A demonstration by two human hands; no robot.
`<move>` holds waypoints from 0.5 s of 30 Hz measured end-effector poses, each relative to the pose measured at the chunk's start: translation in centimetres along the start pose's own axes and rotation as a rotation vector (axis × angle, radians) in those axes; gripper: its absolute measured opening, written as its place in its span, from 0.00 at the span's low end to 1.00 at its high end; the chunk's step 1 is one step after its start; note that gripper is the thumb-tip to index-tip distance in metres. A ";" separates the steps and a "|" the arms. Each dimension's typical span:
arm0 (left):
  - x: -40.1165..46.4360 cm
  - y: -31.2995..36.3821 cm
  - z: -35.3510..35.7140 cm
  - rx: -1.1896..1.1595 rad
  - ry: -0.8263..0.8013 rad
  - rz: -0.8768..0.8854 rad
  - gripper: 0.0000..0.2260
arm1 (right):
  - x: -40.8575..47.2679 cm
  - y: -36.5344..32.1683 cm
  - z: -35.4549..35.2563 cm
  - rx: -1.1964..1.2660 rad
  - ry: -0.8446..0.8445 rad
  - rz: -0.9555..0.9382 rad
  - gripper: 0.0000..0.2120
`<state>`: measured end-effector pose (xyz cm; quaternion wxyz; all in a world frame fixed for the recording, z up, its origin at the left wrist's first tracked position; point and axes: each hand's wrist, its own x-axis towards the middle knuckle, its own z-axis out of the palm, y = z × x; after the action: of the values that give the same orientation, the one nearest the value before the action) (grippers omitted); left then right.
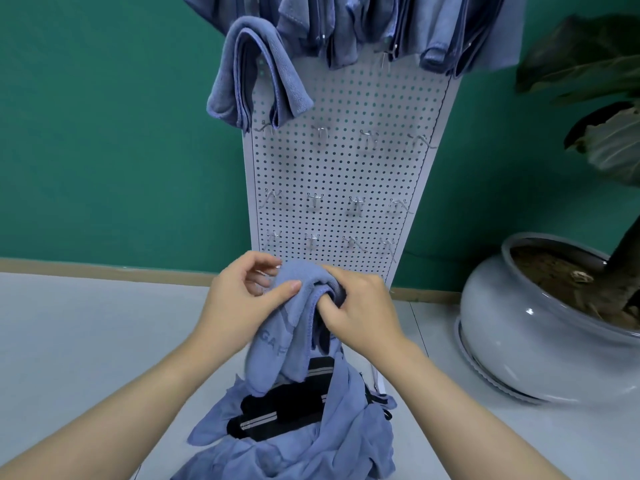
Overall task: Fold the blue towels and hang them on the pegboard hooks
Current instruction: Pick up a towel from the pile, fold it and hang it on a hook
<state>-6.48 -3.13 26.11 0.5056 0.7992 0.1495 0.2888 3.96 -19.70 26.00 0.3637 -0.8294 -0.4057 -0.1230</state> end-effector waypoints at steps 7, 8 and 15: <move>-1.7 1.5 1.7 0.212 -0.097 0.221 0.16 | 0.8 -1.5 -2.0 0.025 0.113 0.197 0.18; -1.9 2.1 1.9 0.205 -0.110 0.231 0.16 | 1.0 -1.8 -2.4 0.038 0.129 0.210 0.15; -1.3 7.1 2.7 0.078 0.005 0.301 0.14 | 2.5 -4.5 -5.4 0.223 0.215 0.250 0.15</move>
<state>-6.24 -8.87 31.20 0.4249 0.8307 0.0404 0.3575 2.65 -20.16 33.30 0.5071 -0.8099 -0.2696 -0.1188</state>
